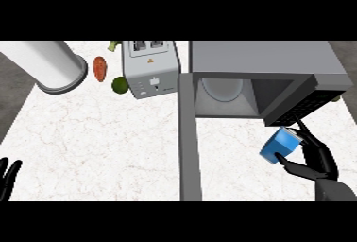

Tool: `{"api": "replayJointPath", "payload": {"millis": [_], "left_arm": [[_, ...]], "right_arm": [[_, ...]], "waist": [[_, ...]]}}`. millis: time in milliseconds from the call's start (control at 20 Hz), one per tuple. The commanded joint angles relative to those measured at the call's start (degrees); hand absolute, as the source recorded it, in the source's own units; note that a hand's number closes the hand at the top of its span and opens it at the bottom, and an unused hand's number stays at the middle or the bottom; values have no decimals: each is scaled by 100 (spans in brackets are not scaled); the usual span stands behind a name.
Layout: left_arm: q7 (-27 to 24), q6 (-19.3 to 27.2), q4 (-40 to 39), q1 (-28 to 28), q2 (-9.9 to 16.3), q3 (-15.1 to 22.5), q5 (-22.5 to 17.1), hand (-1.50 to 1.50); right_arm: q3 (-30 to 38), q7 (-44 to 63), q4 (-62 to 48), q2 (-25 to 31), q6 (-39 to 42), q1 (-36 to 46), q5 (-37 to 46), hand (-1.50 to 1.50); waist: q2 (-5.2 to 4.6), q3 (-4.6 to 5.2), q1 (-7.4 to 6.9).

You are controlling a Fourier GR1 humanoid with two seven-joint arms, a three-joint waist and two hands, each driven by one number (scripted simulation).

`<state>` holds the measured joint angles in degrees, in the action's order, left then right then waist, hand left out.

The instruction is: Pick up the milk, place it into the microwave and close the microwave

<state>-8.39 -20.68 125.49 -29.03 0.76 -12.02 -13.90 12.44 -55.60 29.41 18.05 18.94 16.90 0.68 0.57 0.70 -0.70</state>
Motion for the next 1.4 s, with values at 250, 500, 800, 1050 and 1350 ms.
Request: {"api": "replayJointPath", "payload": {"millis": [250, 500, 800, 1050, 1350], "left_arm": [[-38, -58, -79, 53, 38, -38, -3, -150], [87, 109, 158, 25, -66, -32, 89, -150], [-72, -77, -369, 208, 134, -521, -235, -150], [-251, -316, 68, -391, -64, -438, -252, -150], [185, -308, 254, -396, 22, -616, -582, -150]], "right_arm": [[-368, 9, 78, -224, 1575, 199, -388, 150], [-523, 352, 548, -406, 1443, 107, -692, 150], [-569, 807, 1724, -1142, -75, -415, -930, 150], [-1013, 1729, 3117, -1430, -568, -820, -873, 150], [-1708, 3040, 5659, -1714, -974, -2195, -839, 150]], "waist": [[-64, -81, -52], [-49, -74, 7], [-42, -64, 83], [-22, -61, 65], [-23, -61, 135]]}}
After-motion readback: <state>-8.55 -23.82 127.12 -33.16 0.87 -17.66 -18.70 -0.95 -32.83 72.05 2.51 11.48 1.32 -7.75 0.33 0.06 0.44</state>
